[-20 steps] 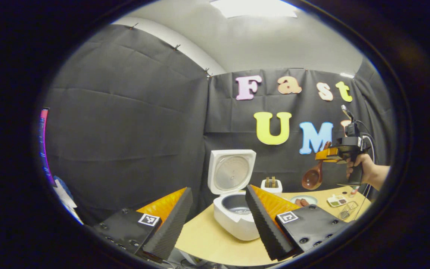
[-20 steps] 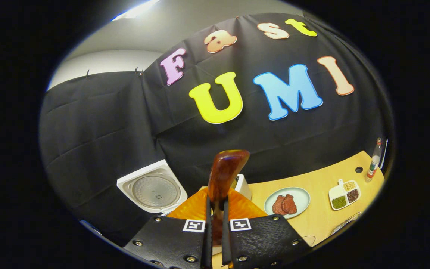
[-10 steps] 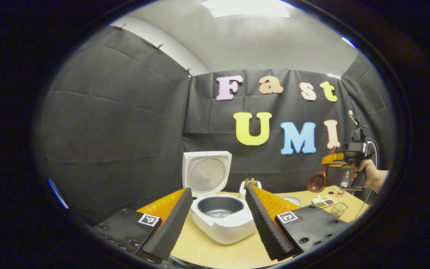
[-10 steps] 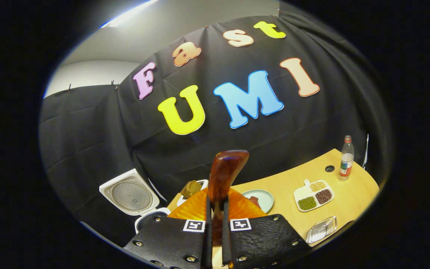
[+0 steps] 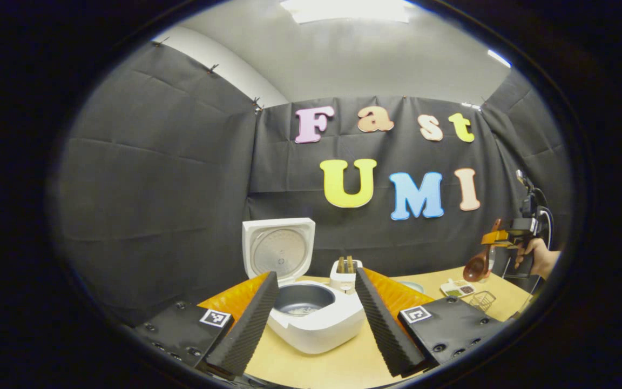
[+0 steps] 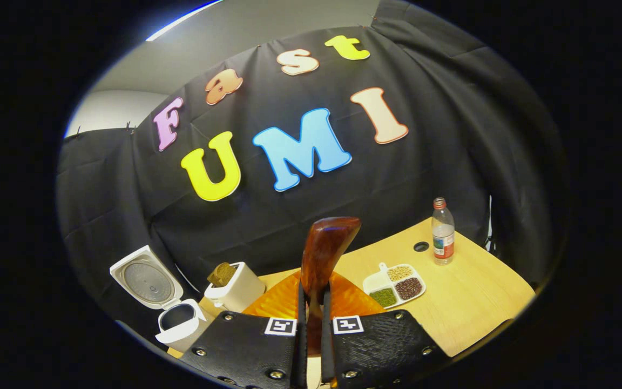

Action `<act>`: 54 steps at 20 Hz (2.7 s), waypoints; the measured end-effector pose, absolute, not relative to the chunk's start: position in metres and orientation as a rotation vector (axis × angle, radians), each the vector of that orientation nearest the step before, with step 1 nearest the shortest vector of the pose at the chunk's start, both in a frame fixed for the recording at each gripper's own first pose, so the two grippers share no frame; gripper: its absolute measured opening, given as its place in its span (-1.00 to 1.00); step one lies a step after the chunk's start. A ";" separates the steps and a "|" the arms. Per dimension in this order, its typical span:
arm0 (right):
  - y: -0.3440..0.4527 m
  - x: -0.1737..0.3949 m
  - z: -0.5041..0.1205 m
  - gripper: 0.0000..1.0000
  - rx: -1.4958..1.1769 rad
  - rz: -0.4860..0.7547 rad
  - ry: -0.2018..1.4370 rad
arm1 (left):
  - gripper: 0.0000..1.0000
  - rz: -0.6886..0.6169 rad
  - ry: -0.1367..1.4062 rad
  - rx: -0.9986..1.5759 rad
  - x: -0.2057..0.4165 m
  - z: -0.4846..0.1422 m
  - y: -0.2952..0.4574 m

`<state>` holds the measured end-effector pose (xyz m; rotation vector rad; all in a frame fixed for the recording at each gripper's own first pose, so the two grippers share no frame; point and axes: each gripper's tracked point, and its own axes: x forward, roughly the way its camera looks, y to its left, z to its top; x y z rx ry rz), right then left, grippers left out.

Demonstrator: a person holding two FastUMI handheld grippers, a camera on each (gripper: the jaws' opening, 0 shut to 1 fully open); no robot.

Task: Close the left gripper, press the button to open the rice cooker; take a wooden spoon from the chopstick holder with the right hand, scoop a spoonful of rice and pour it into the rice cooker, then put the wooden spoon back into the chopstick holder.

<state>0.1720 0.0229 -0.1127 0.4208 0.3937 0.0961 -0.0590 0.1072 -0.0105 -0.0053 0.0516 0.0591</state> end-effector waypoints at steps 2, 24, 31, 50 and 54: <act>-0.001 0.172 -0.123 -0.79 0.418 0.062 0.406 | 0.96 0.046 0.051 0.002 -0.055 -0.008 0.098; -0.040 0.146 -0.254 -0.78 0.410 -0.062 0.575 | 1.00 0.053 0.096 0.068 -0.067 -0.008 0.065; -0.041 0.140 -0.264 -0.75 0.472 -0.053 0.598 | 0.96 0.026 0.087 0.060 -0.056 -0.005 0.051; -0.090 0.098 -0.057 0.95 0.137 -0.137 0.218 | 0.96 -0.015 0.058 -0.015 0.002 -0.001 0.066; -0.071 0.084 -0.030 0.97 0.148 -0.101 0.183 | 0.96 0.028 0.050 -0.002 0.035 0.011 0.099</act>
